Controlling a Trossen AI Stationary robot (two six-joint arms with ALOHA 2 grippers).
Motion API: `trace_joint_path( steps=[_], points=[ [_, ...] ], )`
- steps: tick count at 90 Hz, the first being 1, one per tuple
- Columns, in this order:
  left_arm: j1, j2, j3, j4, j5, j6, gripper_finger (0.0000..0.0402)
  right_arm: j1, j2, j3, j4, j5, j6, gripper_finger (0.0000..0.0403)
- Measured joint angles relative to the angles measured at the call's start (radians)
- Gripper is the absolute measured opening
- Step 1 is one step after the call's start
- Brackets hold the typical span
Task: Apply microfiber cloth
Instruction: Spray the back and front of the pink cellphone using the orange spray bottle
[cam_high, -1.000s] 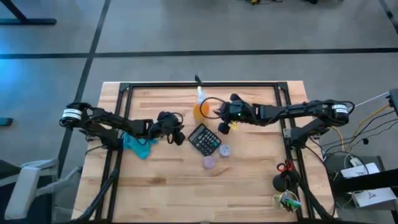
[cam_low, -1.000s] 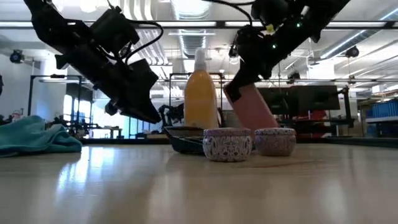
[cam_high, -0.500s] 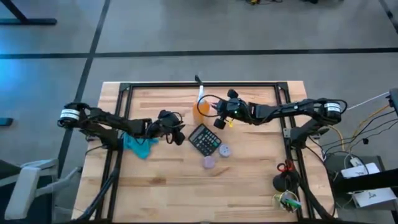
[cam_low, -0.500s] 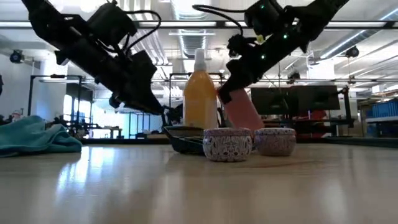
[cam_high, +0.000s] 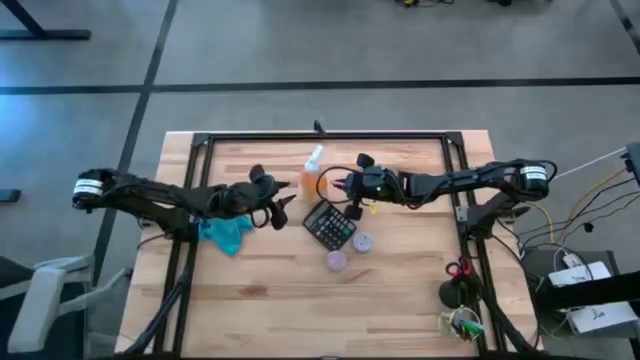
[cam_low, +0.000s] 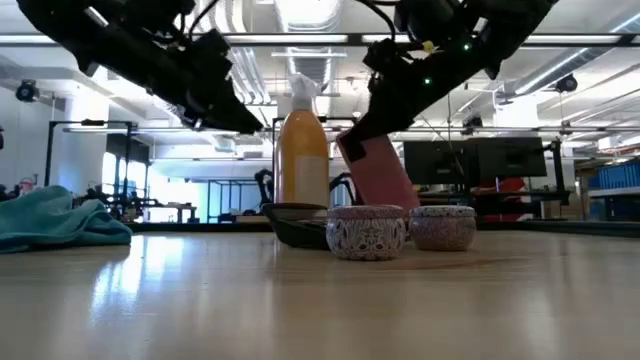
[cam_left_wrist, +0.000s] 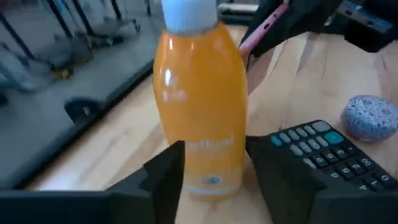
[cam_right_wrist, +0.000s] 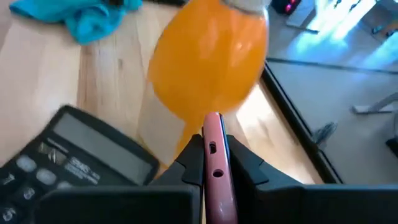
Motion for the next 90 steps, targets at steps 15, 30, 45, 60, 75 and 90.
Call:
trace_joint_path(
  steps=[15,30,45,60,75,90],
  points=[
    [0.001,-0.032,-0.005,-0.041,-0.079,0.018,0.0199,0.01,-0.055,0.0,-0.184,0.035,0.061,0.0014],
    [0.018,-0.006,-0.026,-0.011,-0.144,0.038,0.0184,0.03,-0.105,-0.004,-0.341,0.049,0.104,0.0014],
    [0.036,0.021,-0.028,-0.004,-0.339,0.087,0.0151,0.043,-0.128,-0.008,-0.318,0.045,0.099,0.0014],
    [0.061,0.028,-0.031,-0.016,-0.199,0.126,0.0114,0.039,-0.159,-0.013,-0.315,0.048,0.076,0.0014],
    [0.154,0.041,-0.027,0.01,-0.021,0.261,0.0074,0.01,-0.188,-0.018,-0.308,0.047,0.018,0.0014],
    [0.335,0.043,0.011,0.013,0.22,0.356,0.0061,-0.072,-0.176,-0.019,-0.26,-0.066,-0.026,0.0014]
  ],
)
